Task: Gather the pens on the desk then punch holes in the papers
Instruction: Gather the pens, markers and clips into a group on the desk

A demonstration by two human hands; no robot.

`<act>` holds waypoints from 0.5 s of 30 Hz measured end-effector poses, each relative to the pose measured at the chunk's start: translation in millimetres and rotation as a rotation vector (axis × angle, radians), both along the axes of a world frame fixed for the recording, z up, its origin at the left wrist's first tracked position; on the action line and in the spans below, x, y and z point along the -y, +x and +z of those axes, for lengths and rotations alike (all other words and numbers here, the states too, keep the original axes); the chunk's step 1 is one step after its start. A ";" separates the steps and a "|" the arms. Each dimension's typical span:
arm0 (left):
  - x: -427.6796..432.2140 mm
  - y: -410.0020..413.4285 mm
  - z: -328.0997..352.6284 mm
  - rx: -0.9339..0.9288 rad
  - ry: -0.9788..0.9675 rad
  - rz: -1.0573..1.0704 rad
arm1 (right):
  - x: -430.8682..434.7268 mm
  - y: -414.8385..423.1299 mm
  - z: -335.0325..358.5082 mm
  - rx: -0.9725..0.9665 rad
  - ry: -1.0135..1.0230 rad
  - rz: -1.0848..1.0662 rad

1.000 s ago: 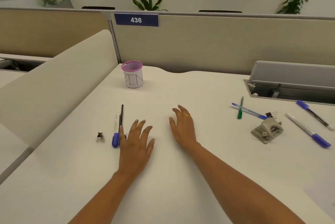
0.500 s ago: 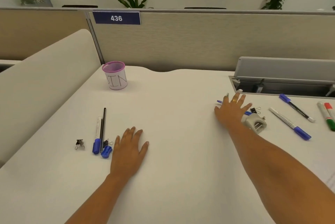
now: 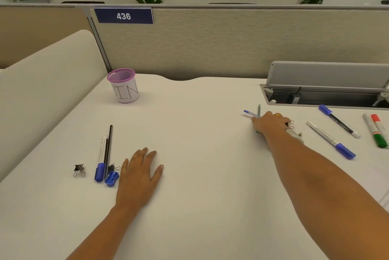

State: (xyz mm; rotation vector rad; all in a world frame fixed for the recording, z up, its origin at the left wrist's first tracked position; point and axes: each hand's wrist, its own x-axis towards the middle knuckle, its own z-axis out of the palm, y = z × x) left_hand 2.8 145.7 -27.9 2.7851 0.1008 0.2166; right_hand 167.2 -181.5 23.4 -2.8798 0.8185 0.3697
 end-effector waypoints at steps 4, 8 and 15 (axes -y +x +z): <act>-0.4 0.2 -0.7 0.004 -0.011 0.006 | -13.9 -0.4 -3.1 0.106 0.089 0.017; -0.6 0.1 -0.8 0.003 -0.006 0.011 | -36.2 -6.7 -12.7 0.234 0.062 0.184; 0.8 0.2 0.5 0.010 0.001 0.013 | -88.2 -32.6 -40.3 0.455 0.028 0.479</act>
